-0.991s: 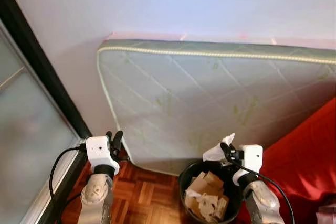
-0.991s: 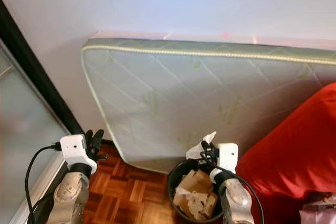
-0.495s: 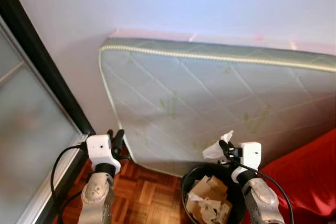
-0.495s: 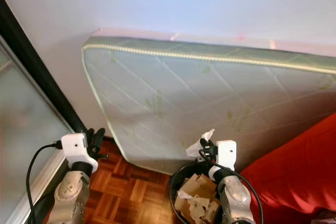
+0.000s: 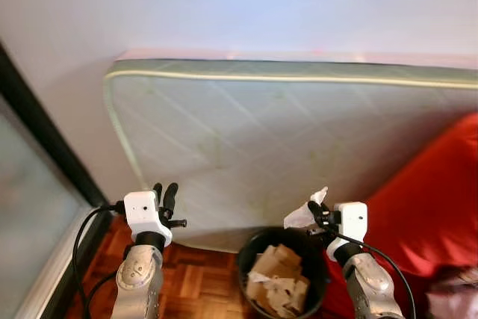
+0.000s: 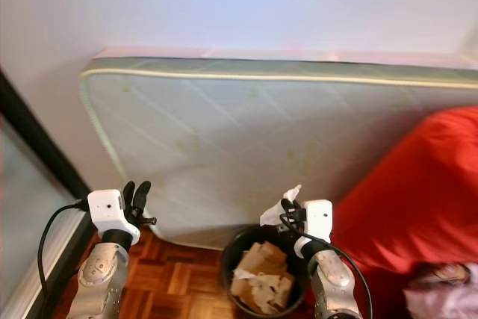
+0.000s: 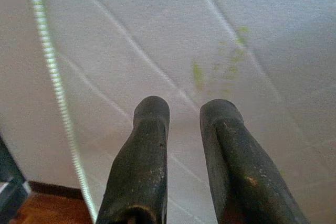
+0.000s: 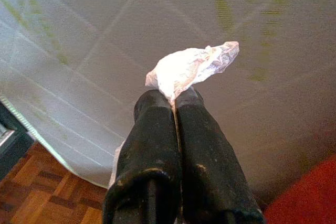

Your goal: Clean up the room

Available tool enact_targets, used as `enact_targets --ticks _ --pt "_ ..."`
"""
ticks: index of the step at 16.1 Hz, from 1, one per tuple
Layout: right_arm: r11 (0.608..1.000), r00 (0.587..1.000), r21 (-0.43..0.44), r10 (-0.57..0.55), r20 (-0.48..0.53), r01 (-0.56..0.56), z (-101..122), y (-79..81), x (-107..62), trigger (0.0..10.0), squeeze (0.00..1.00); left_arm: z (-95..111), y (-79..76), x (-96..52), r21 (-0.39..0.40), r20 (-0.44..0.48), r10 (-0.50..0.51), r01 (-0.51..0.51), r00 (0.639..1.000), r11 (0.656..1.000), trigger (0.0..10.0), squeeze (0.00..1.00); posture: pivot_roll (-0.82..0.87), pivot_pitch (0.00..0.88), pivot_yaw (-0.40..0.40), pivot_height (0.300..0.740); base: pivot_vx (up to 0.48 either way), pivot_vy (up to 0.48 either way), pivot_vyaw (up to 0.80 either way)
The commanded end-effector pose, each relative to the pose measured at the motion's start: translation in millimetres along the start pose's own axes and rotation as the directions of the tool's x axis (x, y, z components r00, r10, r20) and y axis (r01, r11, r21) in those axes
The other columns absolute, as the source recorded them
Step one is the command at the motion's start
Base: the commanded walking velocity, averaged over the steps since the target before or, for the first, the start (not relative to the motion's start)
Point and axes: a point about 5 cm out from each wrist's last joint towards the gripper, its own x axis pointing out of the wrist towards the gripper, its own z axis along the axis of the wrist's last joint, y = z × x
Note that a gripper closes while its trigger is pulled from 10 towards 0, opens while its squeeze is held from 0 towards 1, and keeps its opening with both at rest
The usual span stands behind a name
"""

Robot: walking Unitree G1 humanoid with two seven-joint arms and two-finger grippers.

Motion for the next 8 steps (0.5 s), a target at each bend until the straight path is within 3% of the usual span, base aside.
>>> enact_targets --ticks 1,5,8 --pt "1.000 1.000 0.013 -0.004 -0.019 0.004 -4.0 -0.7 -2.0 10.0 0.00 1.5 0.8 -0.3 -0.009 -0.002 0.005 -0.005 1.000 1.000 10.0 0.00 -0.02 0.000 0.049 0.740 0.000 0.000 -0.71" --pt "1.000 1.000 0.010 -0.002 -0.018 0.002 -3.6 -0.5 -1.7 10.0 0.00 2.1 1.6 -0.3 -0.004 0.001 0.006 -0.006 1.000 1.000 10.0 0.00 -0.02 0.000 0.050 0.740 0.000 0.000 -0.71" --pt "1.000 1.000 0.011 -0.002 0.003 0.001 -1.6 -0.1 -1.7 10.0 0.00 2.8 1.8 0.0 -0.008 0.005 0.010 -0.010 1.000 1.000 10.0 0.00 -0.02 0.000 0.050 0.740 0.000 0.000 0.00"
